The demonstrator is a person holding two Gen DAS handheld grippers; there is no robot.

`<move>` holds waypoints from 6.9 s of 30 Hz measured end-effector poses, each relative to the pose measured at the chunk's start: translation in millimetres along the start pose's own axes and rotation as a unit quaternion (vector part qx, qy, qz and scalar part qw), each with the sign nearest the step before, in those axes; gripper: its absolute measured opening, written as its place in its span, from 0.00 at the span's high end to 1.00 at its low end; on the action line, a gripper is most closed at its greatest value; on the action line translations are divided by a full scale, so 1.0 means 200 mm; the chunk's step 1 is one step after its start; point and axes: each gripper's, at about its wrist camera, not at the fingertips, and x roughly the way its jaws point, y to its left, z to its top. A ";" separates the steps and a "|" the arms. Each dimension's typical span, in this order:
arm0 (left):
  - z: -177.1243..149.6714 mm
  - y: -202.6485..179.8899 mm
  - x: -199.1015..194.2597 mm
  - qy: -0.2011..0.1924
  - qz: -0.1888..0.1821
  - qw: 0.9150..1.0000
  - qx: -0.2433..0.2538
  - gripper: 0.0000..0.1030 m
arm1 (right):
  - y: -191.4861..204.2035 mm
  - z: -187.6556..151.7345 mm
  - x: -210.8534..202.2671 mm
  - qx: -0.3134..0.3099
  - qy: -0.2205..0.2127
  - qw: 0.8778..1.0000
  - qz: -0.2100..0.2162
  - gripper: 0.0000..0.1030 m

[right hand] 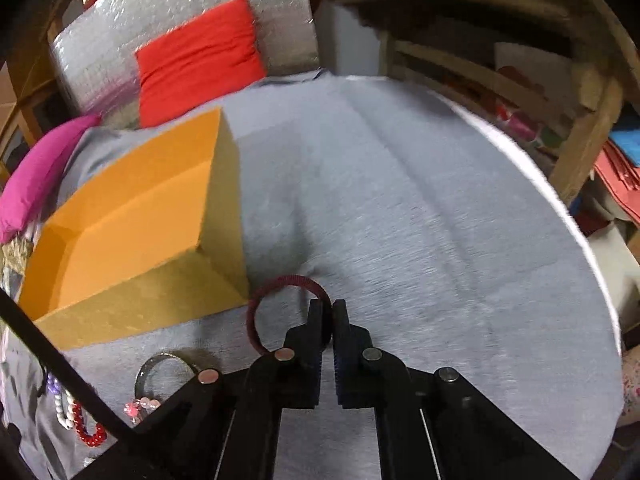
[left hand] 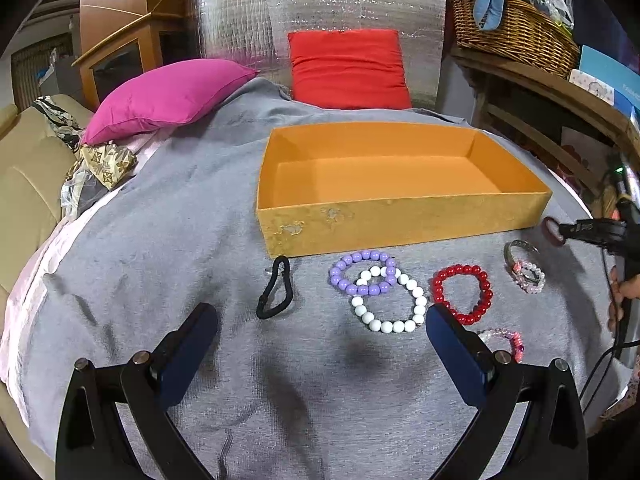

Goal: Organize jewelry
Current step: 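Close the right tool on the maroon bangle and lift it, then grasp the purple bead bracelet with the left tool while the right holds the bangle, then carry both pieces over the orange box and open both tools to drop them, then withdraw both tools and move the right tool toward the pink bead bracelet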

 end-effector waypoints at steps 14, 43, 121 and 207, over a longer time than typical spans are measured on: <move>-0.07 -0.13 0.05 0.031 -0.098 0.994 0.030 0.00 | 0.10 -0.18 -0.31 -0.026 0.006 0.992 0.126 0.95; 0.03 -0.05 0.31 0.089 -0.136 0.986 -0.027 0.55 | 0.29 -0.22 -0.29 -0.049 0.028 0.979 0.194 0.95; 0.65 0.00 0.43 -0.024 -0.106 0.994 -0.030 0.91 | 0.71 0.21 -0.05 -0.035 -0.049 0.985 0.161 0.95; -0.07 -0.03 0.16 0.073 -0.077 0.994 0.033 0.47 | 0.43 -0.43 -0.30 -0.079 0.070 0.977 0.186 0.70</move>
